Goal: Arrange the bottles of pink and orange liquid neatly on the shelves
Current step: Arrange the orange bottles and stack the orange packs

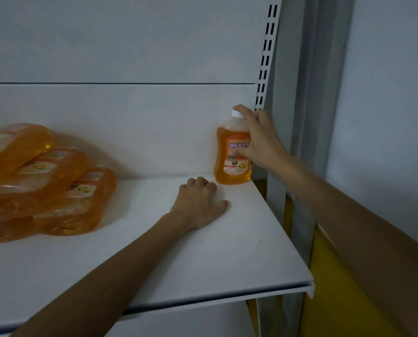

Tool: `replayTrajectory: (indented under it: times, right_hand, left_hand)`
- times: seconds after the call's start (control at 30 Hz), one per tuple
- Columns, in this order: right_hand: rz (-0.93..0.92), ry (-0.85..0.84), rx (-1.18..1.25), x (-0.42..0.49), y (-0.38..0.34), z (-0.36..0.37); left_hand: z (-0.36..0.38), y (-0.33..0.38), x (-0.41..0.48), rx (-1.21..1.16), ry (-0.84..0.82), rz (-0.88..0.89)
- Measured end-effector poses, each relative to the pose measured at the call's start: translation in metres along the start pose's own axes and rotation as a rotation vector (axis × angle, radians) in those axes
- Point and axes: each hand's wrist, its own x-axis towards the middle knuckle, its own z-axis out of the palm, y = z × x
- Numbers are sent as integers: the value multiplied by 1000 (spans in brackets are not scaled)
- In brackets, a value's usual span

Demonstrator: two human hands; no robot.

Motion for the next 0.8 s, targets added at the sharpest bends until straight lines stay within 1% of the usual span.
replayTrajectory:
  times: [0.27,0.37,0.43,0.5,0.57,0.63,0.67,0.73,0.8]
  right_hand:
    - [56,3,-25,-1,-11,-2]
    - [95,-33,-118,-4,-18,-5]
    - [40,61,-156,-5,-33,-6]
    - [-94,183,-120,2,-62,-1]
    - [-207,193,-55,13,-102,9]
    - [-245,140,74,23,-145,25]
    - [-224,93,161,27,-167,34]
    - [-127,-51,347,35,-204,54]
    - [-11,-210,467,43,-237,71]
  left_hand:
    - [-5,3,-8,-25,4,3]
    - [-13,-2,-18,-51,15,21]
    - [-29,-13,-27,-50,93,45]
    - [-54,-29,-38,-36,212,52]
    - [-86,-48,-54,-10,318,46]
    - [-118,-72,-74,44,415,25]
    - [-133,-86,-86,74,473,12]
    - [-159,-119,-109,153,604,-33]
    - [-180,-155,-129,215,660,-152]
